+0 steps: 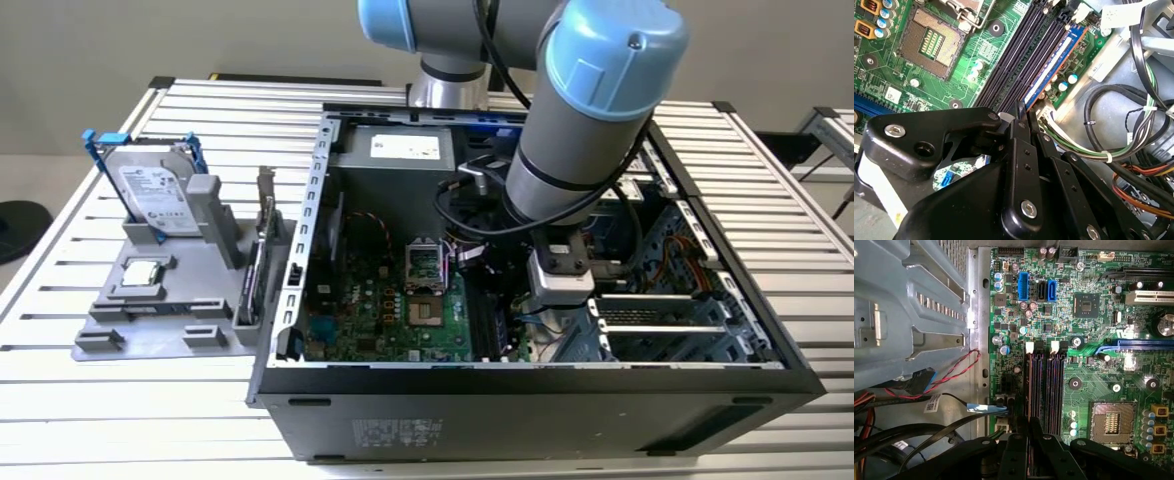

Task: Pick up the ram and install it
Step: 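Insert the ram into the slot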

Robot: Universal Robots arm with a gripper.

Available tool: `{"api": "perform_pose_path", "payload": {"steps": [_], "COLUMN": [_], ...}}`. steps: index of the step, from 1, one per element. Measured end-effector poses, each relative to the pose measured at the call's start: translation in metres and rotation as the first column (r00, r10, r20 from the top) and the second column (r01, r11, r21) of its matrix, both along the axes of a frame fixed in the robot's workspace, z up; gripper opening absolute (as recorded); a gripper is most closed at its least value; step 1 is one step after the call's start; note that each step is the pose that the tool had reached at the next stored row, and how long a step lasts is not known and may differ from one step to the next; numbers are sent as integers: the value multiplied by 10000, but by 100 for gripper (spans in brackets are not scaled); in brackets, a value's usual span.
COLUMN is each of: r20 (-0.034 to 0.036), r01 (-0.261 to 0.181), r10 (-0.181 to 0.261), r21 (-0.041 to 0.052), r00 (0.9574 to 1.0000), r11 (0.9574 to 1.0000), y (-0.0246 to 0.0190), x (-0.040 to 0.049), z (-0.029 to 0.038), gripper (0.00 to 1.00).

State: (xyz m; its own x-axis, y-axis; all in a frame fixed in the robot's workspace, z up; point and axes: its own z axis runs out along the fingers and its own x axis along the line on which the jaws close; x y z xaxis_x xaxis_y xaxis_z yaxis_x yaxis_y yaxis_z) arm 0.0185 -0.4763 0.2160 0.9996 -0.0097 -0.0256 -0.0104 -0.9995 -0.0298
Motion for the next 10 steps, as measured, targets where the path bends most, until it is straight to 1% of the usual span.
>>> {"api": "perform_pose_path", "payload": {"steps": [6, 10], "r20": [0, 0], "r01": [0, 0], "r10": [0, 0], "r21": [-57, -95], "r00": [10000, 10000], "r11": [10000, 10000], "y": [2, 13], "x": [0, 0], "z": [1, 3], "gripper": [0, 0]}}
